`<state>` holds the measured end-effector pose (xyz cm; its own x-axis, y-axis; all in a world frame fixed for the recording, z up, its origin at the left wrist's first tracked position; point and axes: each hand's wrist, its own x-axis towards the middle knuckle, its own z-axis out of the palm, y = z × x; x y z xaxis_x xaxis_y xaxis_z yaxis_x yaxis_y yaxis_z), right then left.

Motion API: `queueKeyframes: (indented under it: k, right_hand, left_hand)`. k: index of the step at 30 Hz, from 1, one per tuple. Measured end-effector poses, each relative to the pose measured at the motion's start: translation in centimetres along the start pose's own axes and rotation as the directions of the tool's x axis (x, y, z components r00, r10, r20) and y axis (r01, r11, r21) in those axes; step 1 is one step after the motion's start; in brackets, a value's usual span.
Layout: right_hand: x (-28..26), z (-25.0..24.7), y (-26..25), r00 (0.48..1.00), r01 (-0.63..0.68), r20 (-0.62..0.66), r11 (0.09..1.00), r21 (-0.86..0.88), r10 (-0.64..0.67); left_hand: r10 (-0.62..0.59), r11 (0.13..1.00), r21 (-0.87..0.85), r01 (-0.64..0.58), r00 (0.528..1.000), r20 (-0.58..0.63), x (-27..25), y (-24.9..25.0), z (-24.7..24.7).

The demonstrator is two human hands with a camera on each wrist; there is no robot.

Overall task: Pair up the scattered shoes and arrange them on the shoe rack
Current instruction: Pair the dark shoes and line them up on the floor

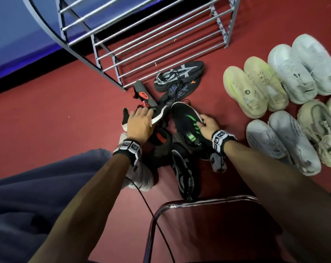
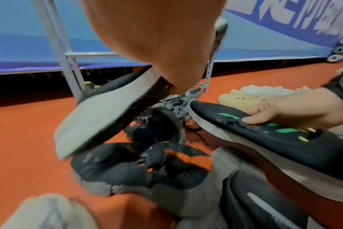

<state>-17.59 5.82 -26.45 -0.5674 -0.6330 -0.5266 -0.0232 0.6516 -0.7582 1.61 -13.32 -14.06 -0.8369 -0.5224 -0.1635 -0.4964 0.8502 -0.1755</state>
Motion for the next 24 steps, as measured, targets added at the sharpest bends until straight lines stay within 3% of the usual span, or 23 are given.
queueKeyframes:
  k: [1,3,6,8,9,12,15,18,21,24]
  right_hand:
    - [0.3,-0.5,-0.2,0.997,0.002,-0.072,0.998,0.056,0.002]
    - [0.9,-1.3,-0.4,0.989,-0.009,-0.146,0.990,0.141,0.030]
    - [1.1,-2.6,-1.0,0.969,-0.024,-0.242,0.990,0.137,0.057]
    - [0.6,-3.0,-1.1,0.942,-0.054,-0.328,0.996,0.073,0.075]
    - [0.7,-2.9,-0.8,0.939,-0.087,-0.330,0.995,0.041,0.095]
    - [0.6,-2.6,0.0,0.958,-0.249,-0.156,0.967,-0.046,0.239]
    - [0.7,-2.8,0.9,0.931,-0.361,0.002,0.920,-0.153,0.365]
    - [0.7,-2.8,1.9,0.945,-0.322,0.029,0.942,-0.097,0.327]
    - [0.3,-2.7,2.2,0.952,-0.303,0.014,0.949,-0.089,0.306]
    - [0.5,-2.8,2.2,0.949,-0.311,0.037,0.948,-0.072,0.314]
  left_hand:
    - [-0.042,0.998,-0.040,0.041,0.999,-0.023,0.0,0.5,-0.3]
    - [-0.072,0.985,-0.151,0.080,0.995,0.063,0.2,1.8,-0.3]
    - [0.111,0.927,-0.375,0.018,0.941,0.319,-0.2,4.1,0.8]
    - [0.197,0.918,-0.397,-0.022,0.892,0.407,-0.7,4.9,1.6]
    - [0.205,0.919,-0.394,-0.030,0.889,0.410,-0.8,5.0,1.8]
    - [0.190,0.900,-0.436,-0.013,0.912,0.364,-0.4,4.9,1.5]
    - [0.028,0.952,-0.299,0.062,0.958,0.285,0.9,3.7,1.4]
    - [-0.120,0.983,-0.092,0.158,0.937,0.327,1.9,1.9,1.9]
    - [-0.117,0.975,-0.119,0.188,0.888,0.445,2.4,1.0,2.6]
    - [-0.086,0.991,-0.053,0.120,0.899,0.429,2.6,1.4,2.3]
